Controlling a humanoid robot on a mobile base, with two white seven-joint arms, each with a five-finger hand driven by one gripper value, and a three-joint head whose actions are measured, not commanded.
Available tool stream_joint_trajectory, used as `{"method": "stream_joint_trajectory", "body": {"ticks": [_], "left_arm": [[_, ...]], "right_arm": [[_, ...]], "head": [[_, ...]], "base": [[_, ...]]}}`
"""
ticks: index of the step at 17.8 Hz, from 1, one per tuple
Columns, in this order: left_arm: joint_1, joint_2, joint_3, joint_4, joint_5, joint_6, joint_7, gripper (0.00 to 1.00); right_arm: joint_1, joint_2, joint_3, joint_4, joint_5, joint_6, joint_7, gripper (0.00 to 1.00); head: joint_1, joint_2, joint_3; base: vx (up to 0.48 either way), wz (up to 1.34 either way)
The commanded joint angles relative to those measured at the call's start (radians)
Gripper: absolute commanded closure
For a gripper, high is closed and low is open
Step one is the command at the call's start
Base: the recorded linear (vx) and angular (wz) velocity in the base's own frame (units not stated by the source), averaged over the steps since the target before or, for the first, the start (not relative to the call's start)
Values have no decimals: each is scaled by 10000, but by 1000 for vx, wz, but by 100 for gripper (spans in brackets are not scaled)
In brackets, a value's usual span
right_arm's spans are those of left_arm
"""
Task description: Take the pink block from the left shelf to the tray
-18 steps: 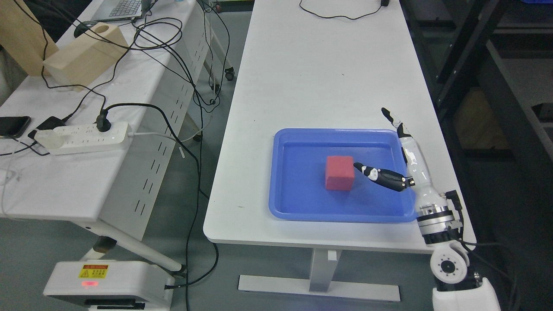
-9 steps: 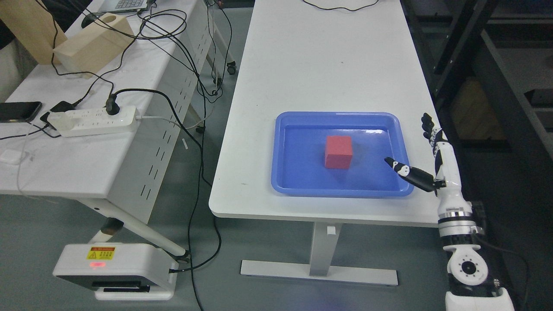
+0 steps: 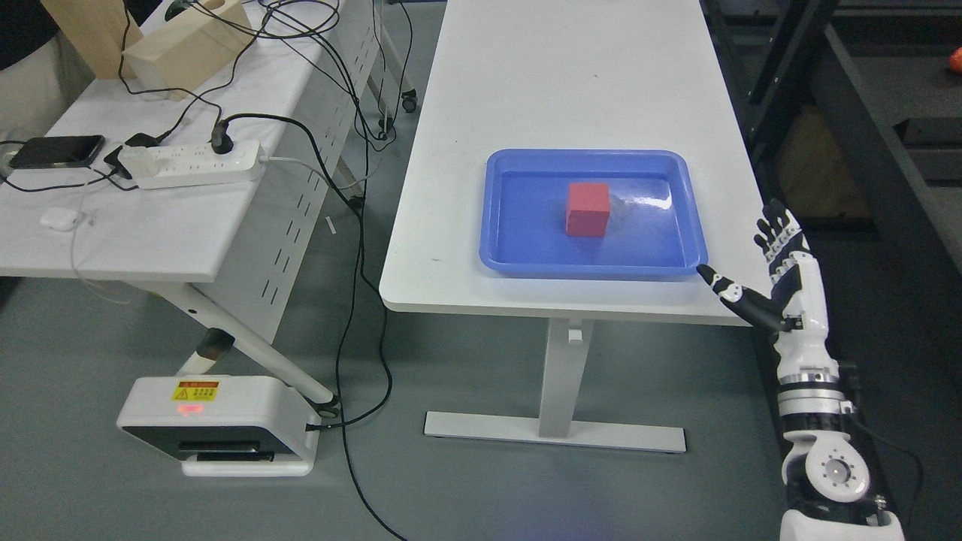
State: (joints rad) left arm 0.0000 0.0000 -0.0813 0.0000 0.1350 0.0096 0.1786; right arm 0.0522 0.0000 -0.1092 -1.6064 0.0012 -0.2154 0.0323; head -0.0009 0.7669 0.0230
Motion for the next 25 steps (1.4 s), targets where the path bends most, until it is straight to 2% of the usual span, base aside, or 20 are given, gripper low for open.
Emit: {"method": "stream_joint_trajectory", "body": {"ticks": [1,10,25], "left_arm": [[-292,175,0,-175,0,-4,8,0],[-292,175,0,-175,0,-4,8,0],[-292,175,0,-175,0,-4,8,0]], "right_arm": [[-15,-175,-105,34,-548,22,-1,0],[61,-175,-58,34,-502,99,121,0],[183,-175,-135,80,-441,497,290,0]], "head": [[0,0,0],[0,0,0],[0,0,0]], "base": [[-198,-65],[-119,-40],[0,-13]]}}
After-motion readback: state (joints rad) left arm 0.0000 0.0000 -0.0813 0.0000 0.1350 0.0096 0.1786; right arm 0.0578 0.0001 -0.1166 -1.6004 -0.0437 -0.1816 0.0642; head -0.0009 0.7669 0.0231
